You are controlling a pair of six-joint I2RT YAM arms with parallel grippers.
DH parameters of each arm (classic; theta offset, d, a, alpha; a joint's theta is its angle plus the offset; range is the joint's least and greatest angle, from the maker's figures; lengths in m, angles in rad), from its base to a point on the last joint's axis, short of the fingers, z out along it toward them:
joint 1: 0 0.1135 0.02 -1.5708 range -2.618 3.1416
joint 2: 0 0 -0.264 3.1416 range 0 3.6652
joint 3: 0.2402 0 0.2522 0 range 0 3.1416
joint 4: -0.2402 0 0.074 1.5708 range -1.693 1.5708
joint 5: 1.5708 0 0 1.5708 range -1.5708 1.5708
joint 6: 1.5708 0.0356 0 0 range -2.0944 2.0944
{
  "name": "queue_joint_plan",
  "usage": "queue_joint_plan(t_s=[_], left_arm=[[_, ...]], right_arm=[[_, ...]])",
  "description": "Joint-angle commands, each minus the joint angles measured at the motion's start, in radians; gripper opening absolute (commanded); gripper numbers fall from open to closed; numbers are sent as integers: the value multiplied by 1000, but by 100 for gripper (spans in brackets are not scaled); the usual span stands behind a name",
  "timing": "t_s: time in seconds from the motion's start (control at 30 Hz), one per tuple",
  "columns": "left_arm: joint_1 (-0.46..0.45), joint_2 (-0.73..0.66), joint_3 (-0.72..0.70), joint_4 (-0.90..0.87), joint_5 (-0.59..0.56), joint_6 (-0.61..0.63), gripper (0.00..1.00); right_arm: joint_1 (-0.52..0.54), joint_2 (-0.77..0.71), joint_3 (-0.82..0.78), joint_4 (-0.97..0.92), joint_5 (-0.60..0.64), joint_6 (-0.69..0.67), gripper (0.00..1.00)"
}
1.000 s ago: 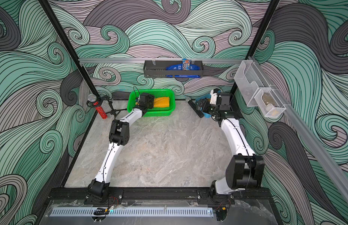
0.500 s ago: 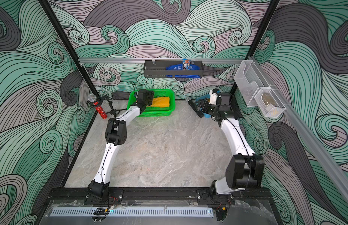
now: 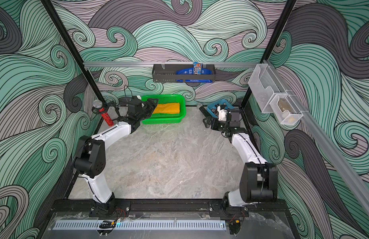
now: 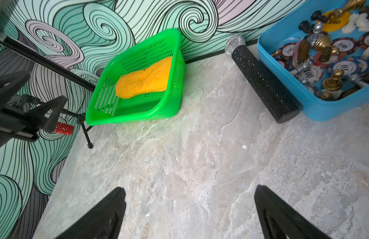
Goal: Roll up the pillowcase
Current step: Reset both arms
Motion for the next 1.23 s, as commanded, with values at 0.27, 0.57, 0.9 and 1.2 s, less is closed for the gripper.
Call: queue_joint_plan(t_s=[0.27, 0.57, 0.9, 1.2], left_arm=[[92, -487, -538, -48, -186, 671, 98], [243, -581, -859, 249, -249, 863, 99], [253, -448, -977, 557, -298, 820, 99], [252, -446, -1015, 683, -297, 897, 99]], right_arm=[[-2, -95, -185, 273, 267, -160, 100], [-29, -137, -491, 760, 467, -160, 100], [-29, -61, -621, 1101, 569, -233, 100], [-29, -48, -632, 1167, 568, -260, 100]])
